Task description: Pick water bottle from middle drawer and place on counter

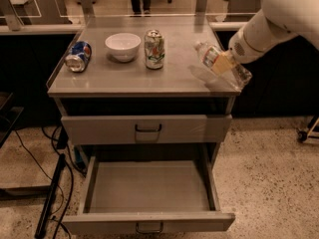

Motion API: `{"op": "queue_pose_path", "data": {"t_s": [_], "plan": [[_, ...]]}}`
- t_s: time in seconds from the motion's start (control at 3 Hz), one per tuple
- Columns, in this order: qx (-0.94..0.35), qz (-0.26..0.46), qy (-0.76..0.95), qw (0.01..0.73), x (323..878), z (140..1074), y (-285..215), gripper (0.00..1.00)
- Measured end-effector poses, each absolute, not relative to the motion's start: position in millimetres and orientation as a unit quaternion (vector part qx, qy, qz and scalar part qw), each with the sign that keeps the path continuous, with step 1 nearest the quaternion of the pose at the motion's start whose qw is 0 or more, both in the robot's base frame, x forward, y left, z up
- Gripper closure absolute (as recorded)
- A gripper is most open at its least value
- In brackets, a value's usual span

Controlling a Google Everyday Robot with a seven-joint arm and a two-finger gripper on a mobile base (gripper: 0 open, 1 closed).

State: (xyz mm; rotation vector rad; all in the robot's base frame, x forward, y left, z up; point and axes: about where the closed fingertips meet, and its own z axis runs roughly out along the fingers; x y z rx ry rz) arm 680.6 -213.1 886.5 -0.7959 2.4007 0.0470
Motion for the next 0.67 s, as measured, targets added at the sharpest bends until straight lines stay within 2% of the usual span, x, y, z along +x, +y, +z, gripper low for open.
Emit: {"op": "queue_pose_path", "data": {"t_s": [0.67], "plan": [[-0.291,0.037,0.917,0.27,725,885,-193,1.0]]}}
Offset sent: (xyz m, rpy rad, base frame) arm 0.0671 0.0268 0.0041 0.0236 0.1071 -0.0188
